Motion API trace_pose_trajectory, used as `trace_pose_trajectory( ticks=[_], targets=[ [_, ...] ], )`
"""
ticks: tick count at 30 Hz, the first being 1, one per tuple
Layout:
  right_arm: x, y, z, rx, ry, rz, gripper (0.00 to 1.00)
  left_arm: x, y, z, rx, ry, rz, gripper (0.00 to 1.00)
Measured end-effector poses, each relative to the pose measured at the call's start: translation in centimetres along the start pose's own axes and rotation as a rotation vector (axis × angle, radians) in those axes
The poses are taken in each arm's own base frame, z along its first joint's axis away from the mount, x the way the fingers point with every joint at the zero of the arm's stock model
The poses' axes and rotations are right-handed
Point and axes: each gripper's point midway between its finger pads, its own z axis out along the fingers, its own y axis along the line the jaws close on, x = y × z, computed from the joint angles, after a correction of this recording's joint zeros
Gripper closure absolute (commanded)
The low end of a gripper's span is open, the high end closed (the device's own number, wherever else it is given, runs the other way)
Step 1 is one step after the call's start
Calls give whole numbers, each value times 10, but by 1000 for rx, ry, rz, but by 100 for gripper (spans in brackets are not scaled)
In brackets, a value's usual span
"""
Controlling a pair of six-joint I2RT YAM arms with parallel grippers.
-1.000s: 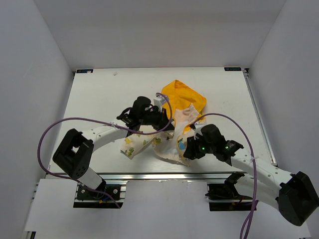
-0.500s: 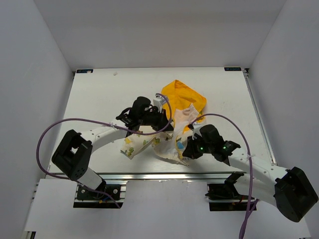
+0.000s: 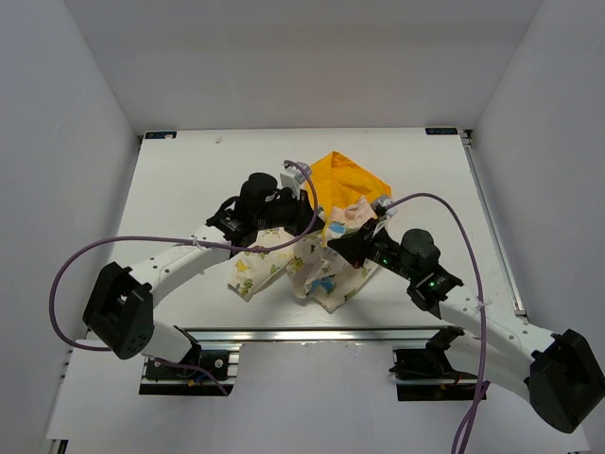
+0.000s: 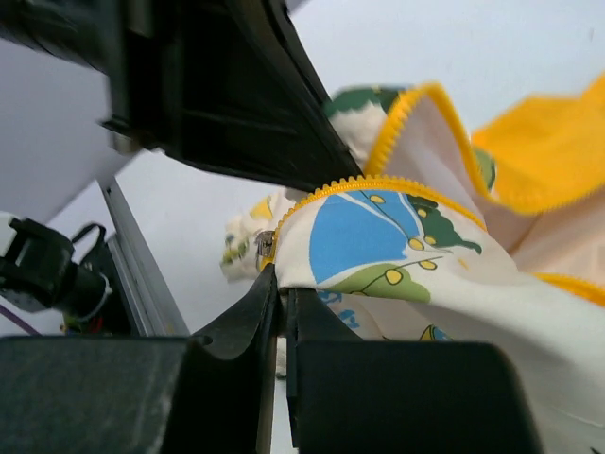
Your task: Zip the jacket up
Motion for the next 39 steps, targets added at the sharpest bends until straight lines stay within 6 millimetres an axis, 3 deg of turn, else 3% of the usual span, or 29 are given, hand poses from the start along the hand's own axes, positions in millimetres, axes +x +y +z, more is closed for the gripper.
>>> trace_pose_trajectory(
  ticks=[3, 10, 22, 31, 39],
  targets=[
    [-20, 6, 0, -22, -75, -31, 100, -7, 6, -1, -44, -17, 8, 100],
    [-34, 6, -5, -4, -132, -52, 100, -6, 17, -1, -104, -8, 9, 100],
    [-30, -23, 8, 109, -147, -55, 100, -13, -11, -17, 4, -32, 61, 100],
    [-46, -33, 13, 142, -248, -71, 100, -9, -24, -24, 76, -16, 103, 100],
    [-54, -30, -4, 110, -376, -78, 100, -5, -26, -25, 90, -2, 116, 100]
  ],
)
